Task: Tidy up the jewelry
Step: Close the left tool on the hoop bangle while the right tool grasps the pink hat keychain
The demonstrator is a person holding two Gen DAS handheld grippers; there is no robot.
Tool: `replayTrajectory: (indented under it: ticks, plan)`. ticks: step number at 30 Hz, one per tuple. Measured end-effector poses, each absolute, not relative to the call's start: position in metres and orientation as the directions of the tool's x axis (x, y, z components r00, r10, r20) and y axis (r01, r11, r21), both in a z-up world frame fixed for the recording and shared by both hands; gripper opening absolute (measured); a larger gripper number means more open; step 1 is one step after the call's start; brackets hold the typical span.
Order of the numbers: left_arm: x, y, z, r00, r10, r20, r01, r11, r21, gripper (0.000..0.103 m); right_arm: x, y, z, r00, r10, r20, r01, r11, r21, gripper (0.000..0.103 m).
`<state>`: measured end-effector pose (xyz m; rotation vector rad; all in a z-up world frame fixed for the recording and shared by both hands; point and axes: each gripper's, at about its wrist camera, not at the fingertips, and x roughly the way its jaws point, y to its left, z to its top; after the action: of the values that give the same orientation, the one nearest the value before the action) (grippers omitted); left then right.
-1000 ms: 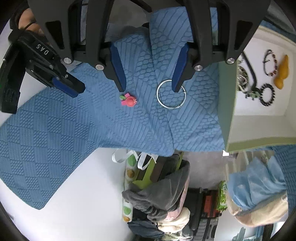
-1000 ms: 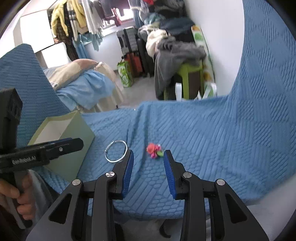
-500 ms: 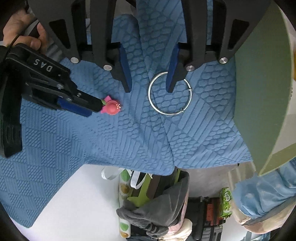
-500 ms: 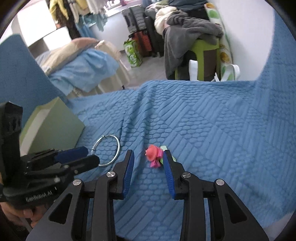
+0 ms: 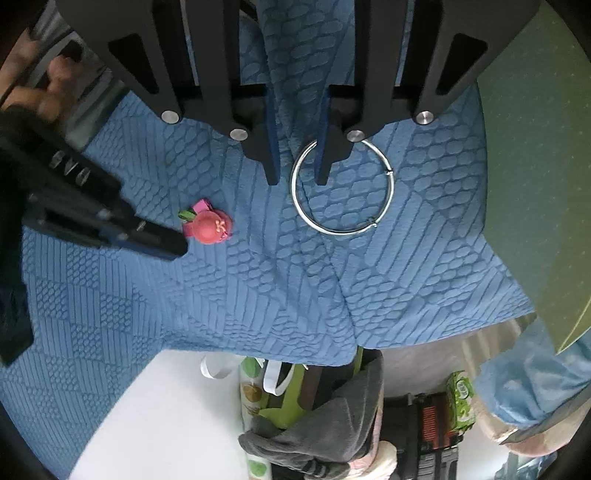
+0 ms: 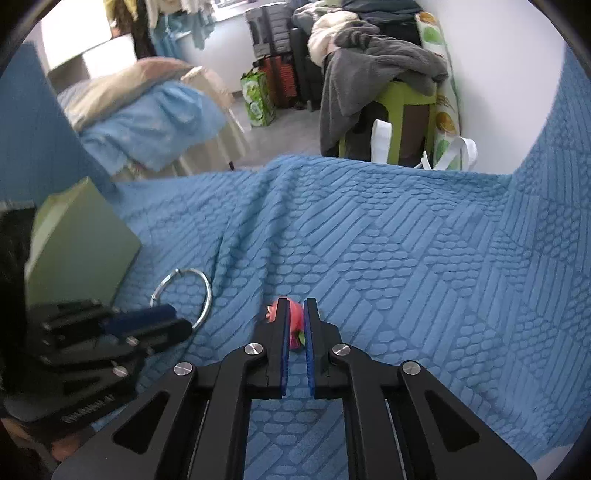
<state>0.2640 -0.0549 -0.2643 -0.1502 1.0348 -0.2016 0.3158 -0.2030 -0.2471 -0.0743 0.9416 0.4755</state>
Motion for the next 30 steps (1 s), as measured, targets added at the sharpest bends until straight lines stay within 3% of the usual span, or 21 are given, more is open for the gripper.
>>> replayTrajectory:
  ticks: [7,11,14,16,18,30]
  plan:
    - [0.267,-0.067,-0.274,0.476,-0.212,-0.854,0.143,0.976,-0.163,0.018,0.321,-0.229,-0.232,0.521,0.401,-0.754,-0.352,0.905,0.238,0.004]
    - [0.265,-0.067,-0.273,0.496,-0.209,-0.843,0.142,0.977,-0.159,0.006,0.325,-0.241,-0.23,0.532,0.402,-0.746,-0.316,0.911,0.266,0.005]
    - [0.266,-0.067,-0.272,0.494,-0.204,-0.845,0.138,0.978,-0.156,0.003,0.33,-0.238,-0.241,0.479,0.425,-0.768,-0.323,0.899,0.296,0.007]
    - [0.265,-0.064,-0.271,0.488,-0.214,-0.846,0.123,0.977,-0.176,0.003,0.329,-0.228,-0.246,0.456,0.421,-0.784,-0.356,0.894,0.274,0.014]
    - [0.263,-0.06,-0.27,0.485,-0.223,-0.846,0.107,0.975,-0.196,0.003,0.326,-0.218,-0.247,0.45,0.419,-0.788,-0.391,0.887,0.248,0.032]
    - [0.242,-0.032,-0.272,0.456,-0.281,-0.844,0.009,0.95,-0.311,0.003,0.315,-0.174,-0.273,0.478,0.252,-0.842,-0.502,0.864,-0.027,0.03]
